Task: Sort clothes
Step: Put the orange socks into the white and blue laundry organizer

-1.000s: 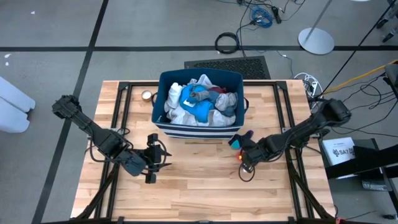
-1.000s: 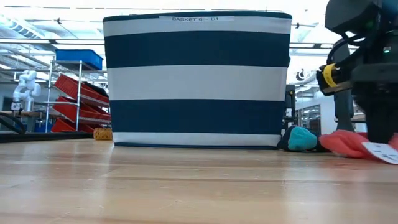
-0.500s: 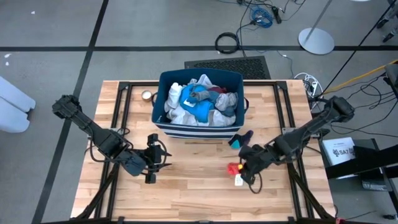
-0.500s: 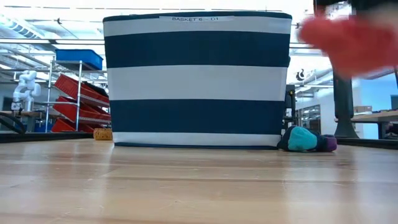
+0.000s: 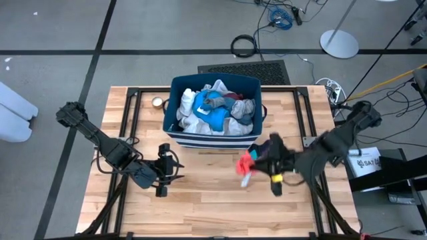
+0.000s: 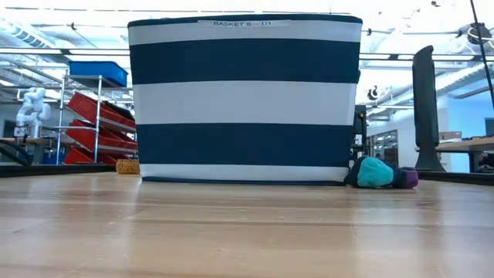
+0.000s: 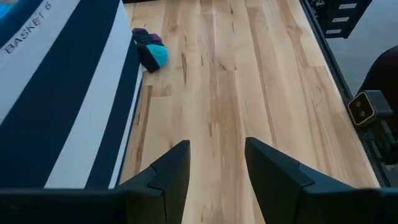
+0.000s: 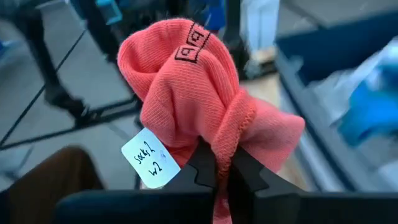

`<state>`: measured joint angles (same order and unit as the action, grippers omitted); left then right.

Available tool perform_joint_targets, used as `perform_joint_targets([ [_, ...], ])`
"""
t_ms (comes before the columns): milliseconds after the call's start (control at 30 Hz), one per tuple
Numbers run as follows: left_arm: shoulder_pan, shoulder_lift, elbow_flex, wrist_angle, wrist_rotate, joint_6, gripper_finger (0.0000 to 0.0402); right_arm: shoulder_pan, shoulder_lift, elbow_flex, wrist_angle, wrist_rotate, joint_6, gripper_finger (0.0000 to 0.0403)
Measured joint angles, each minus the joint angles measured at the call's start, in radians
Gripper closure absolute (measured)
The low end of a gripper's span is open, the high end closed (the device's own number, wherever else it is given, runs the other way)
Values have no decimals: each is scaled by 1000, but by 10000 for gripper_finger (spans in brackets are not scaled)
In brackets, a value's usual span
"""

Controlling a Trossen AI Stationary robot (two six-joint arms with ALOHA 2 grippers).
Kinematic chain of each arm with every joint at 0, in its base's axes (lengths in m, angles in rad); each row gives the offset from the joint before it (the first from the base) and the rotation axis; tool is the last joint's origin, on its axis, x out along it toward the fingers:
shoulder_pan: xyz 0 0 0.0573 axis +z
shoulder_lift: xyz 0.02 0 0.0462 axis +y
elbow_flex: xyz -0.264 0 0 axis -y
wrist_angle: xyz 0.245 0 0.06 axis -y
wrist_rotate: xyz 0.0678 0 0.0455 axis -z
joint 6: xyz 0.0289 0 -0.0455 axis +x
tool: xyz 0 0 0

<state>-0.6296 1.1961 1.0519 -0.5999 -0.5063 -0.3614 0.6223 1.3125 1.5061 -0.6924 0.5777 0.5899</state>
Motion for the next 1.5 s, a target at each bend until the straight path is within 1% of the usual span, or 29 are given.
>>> perform_joint_targets([
  [133, 0, 0, 0, 0, 7, 0, 237, -109, 0, 104, -17, -4, -112, 398],
  [200, 0, 0, 0, 0, 7, 0, 237, -179, -1, 143, -16, -24, -152, 398],
  [267, 0, 0, 0, 0, 6, 0, 237, -261, -1, 169, -15, -82, -184, 398],
  [400, 0, 0, 0, 0, 6, 1, 237, -436, 3, 177, -10, -215, -186, 399],
  [600, 0, 0, 0, -1, 6, 1, 237, -676, 84, 177, 27, -394, -152, 399],
  [700, 0, 0, 0, -1, 7, 1, 237, -775, 137, 177, 28, -401, -144, 399],
  [867, 0, 0, 0, -3, 8, 1, 237, -926, 218, 177, -74, -393, -109, 399],
  [967, 0, 0, 0, -4, 9, 8, 237, -975, 265, 177, -123, -398, -104, 399],
  [1100, 0, 0, 0, -18, 10, 10, 237, -997, 307, 176, -177, -400, -135, 390],
  [1267, 0, 0, 0, -17, 11, 10, 237, -1002, 340, 176, -179, -399, -147, 352],
  [1500, 0, 0, 0, -16, 13, 8, 237, -1024, 335, 179, -185, -395, -186, 292],
])
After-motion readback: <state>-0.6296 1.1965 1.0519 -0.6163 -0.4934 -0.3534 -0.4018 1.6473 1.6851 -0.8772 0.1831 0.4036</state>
